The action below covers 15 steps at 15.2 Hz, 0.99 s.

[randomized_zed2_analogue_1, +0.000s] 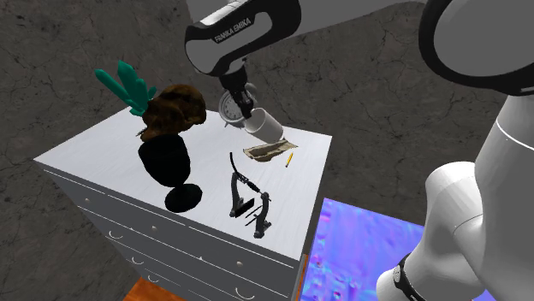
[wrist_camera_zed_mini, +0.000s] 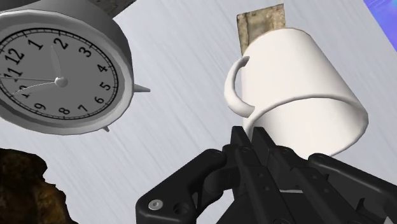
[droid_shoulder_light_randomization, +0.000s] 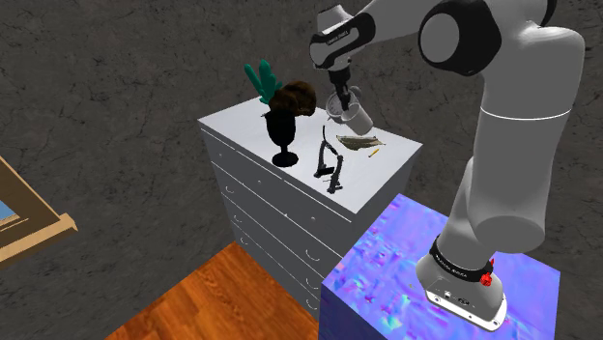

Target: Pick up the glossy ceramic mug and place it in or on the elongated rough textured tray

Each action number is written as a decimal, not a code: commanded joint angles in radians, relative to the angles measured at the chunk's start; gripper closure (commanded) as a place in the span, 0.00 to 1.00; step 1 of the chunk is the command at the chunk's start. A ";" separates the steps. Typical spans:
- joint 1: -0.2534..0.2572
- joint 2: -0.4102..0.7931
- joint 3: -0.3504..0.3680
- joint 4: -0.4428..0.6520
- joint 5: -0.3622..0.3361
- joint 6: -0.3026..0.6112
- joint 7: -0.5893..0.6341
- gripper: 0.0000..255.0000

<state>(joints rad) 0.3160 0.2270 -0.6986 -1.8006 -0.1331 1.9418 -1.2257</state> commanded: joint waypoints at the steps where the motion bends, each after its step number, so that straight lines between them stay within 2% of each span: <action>1: -0.001 0.006 0.001 -0.020 0.003 0.025 0.003 1.00; 9: -0.011 0.048 0.010 -0.083 0.025 0.122 0.007 1.00; 15: -0.012 0.051 0.011 -0.085 0.026 0.127 0.007 1.00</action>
<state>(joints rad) 0.3043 0.2778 -0.6879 -1.8852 -0.1070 2.0683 -1.2189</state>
